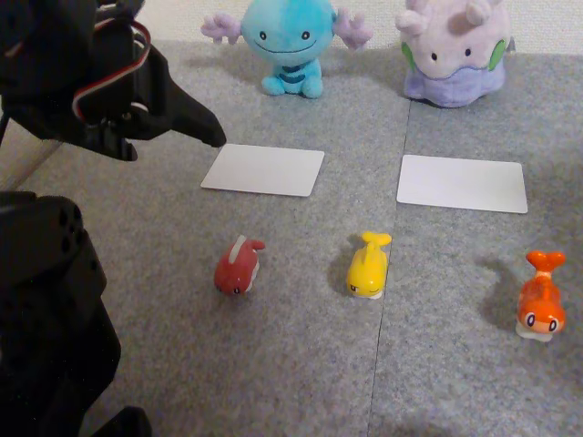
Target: Wooper wants to eat egg sudhi, and Goomy wants to eat shrimp sushi
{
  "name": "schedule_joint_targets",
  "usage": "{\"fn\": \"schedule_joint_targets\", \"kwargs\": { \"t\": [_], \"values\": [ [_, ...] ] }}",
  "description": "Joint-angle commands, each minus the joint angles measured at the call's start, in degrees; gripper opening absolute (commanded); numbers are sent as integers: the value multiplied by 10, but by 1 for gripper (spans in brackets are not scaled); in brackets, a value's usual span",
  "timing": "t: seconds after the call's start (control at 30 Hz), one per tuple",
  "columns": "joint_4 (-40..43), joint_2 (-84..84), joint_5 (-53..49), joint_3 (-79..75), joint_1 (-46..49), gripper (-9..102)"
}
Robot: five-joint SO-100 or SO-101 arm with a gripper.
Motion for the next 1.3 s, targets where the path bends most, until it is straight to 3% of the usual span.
{"fn": "schedule_joint_targets", "kwargs": {
  "t": [0.0,0.4,0.6,1.03,1.27],
  "values": [
    [-11,2,-6,-14,61,32],
    [113,-1,-144,-124,239,32],
    [152,-23,-259,-126,324,32],
    [-1,-343,-333,-129,439,32],
    [-12,-463,-324,-214,440,32]
  ]
}}
